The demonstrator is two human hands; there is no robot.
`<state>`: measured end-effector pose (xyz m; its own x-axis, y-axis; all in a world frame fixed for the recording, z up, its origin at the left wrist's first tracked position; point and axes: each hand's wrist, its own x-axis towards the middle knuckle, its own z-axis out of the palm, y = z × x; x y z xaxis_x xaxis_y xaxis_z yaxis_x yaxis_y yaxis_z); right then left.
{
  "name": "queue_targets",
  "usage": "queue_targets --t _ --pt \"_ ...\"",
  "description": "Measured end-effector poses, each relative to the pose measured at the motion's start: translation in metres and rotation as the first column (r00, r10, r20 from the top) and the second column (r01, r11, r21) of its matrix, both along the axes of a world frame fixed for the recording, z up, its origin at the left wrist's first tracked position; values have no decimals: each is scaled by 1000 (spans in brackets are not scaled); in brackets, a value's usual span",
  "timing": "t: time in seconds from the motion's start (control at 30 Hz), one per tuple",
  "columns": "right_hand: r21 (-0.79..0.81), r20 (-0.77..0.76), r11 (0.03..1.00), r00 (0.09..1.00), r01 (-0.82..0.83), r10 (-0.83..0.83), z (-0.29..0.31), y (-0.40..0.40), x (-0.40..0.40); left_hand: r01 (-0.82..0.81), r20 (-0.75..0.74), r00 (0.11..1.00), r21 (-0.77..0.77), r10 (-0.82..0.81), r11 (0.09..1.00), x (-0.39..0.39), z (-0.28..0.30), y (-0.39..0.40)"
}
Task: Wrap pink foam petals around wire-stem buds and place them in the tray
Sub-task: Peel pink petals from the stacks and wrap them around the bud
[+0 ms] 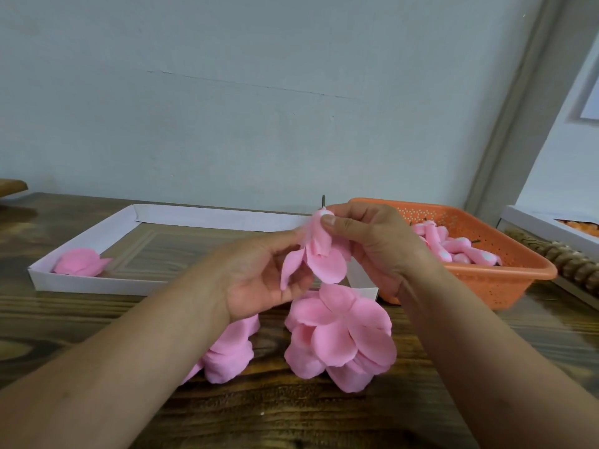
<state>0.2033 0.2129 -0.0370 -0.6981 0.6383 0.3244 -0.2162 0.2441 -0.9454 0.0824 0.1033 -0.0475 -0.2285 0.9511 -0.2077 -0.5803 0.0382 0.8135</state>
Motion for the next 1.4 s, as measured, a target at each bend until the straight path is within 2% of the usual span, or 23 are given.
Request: queue_targets --t 0.07,0.13,0.2,0.27,0.43,0.67,0.83,1.03,1.23,1.3,1.4 --pt "17 -23 1000 1000 -12 13 -1 0 -1 16 5 1000 -34 -16 999 4 -1 0" --pt "29 -36 998 998 -48 49 0 0 0 -46 -44 998 -57 44 997 6 -2 0" --pt "62 -69 995 994 -79 83 2 1 2 -132 -109 985 -7 130 991 3 -4 2" --pt "68 -136 997 990 -40 49 5 5 5 -186 -152 969 58 193 981 1 -3 1" --pt "-20 -276 1000 961 -2 -4 11 10 12 -197 -192 956 145 223 970 0 -2 0" --pt "15 -199 999 979 -41 44 19 7 17 -232 -225 937 179 269 956 2 -5 -1" --pt "-71 -123 980 976 -187 177 19 5 20 -215 -320 910 184 265 959 6 -3 -4" --pt "-62 -46 948 950 -311 309 21 2 22 -227 -365 887 190 283 955 11 -5 -4" --pt "0 31 945 944 -328 328 24 -1 25 -267 -404 864 136 300 954 9 -10 -3" --pt "-3 45 942 941 -337 337 26 -1 26 -275 -455 841 104 292 956 8 -11 -3" --pt "57 148 947 940 -318 307 26 -5 26 -300 -538 792 67 288 952 7 -12 -2"
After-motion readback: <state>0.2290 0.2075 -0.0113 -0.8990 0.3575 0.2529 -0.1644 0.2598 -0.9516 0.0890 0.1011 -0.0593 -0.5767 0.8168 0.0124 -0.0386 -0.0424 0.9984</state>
